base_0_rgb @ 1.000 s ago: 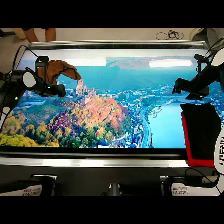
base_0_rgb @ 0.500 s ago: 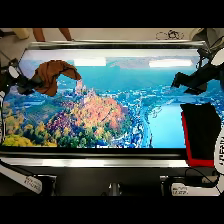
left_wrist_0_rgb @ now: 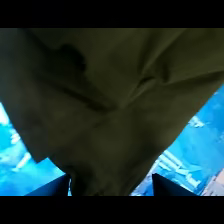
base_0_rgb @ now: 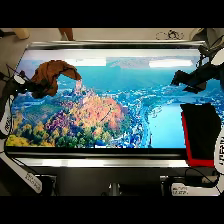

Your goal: Fold the shirts.

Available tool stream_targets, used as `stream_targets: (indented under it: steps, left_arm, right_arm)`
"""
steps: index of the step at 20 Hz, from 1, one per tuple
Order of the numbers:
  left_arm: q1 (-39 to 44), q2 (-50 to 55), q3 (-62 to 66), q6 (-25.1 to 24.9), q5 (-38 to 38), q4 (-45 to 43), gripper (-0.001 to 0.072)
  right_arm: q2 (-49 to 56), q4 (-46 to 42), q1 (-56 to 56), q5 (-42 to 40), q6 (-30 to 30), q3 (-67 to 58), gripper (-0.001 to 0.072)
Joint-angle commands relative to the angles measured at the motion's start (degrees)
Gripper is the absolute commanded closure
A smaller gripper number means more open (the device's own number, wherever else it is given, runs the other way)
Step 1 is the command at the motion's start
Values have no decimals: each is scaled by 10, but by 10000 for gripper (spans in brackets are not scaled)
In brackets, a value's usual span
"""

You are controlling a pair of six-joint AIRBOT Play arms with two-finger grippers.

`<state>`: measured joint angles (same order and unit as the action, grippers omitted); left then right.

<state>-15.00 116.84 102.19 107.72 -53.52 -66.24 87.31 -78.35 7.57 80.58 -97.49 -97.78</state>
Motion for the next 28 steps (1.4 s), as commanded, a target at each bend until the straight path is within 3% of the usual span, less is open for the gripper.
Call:
stream_targets:
  steps: [1,2,3,6,9,11,13,16,19,21,22,23,25,28]
  left_arm:
    - [15,14,0,-12,68,60,314]
    - [18,14,1,-13,73,73,582]
    - [20,11,4,-26,71,95,681]
    - [35,-48,19,-165,76,158,682]
    - [80,-196,21,-329,21,163,682]
    - [141,-304,7,-369,-30,163,682]
    - [230,-398,-41,-373,-44,151,683]
    - [403,-489,-171,-332,12,148,682]
    - [590,-489,-316,-245,185,148,682]
    - [661,-439,-367,-174,231,146,681]
    - [678,-406,-370,-131,213,146,492]
    - [680,-381,-361,-115,173,148,-13]
    - [637,-372,-323,-146,71,133,-13]
    - [490,-396,-233,-151,-87,-20,-13]
  right_arm:
    - [0,17,0,5,0,-1,107]
    - [0,27,0,5,0,-1,107]
    - [0,34,0,4,0,-1,107]
    - [-1,33,0,-3,5,-1,111]
    - [-17,27,0,-17,11,-1,112]
    - [-45,28,0,-26,11,-1,112]
    - [-87,27,0,-26,11,-1,112]
    - [-173,5,0,-27,11,-1,112]
    - [-259,-60,0,-28,-7,-1,112]
    - [-302,-71,0,-20,-11,-1,100]
    - [-313,-66,0,-9,-11,-1,96]
    - [-319,-65,0,9,-11,-1,49]
    - [-313,-66,0,66,-5,0,18]
    - [-293,-38,0,135,-2,50,23]
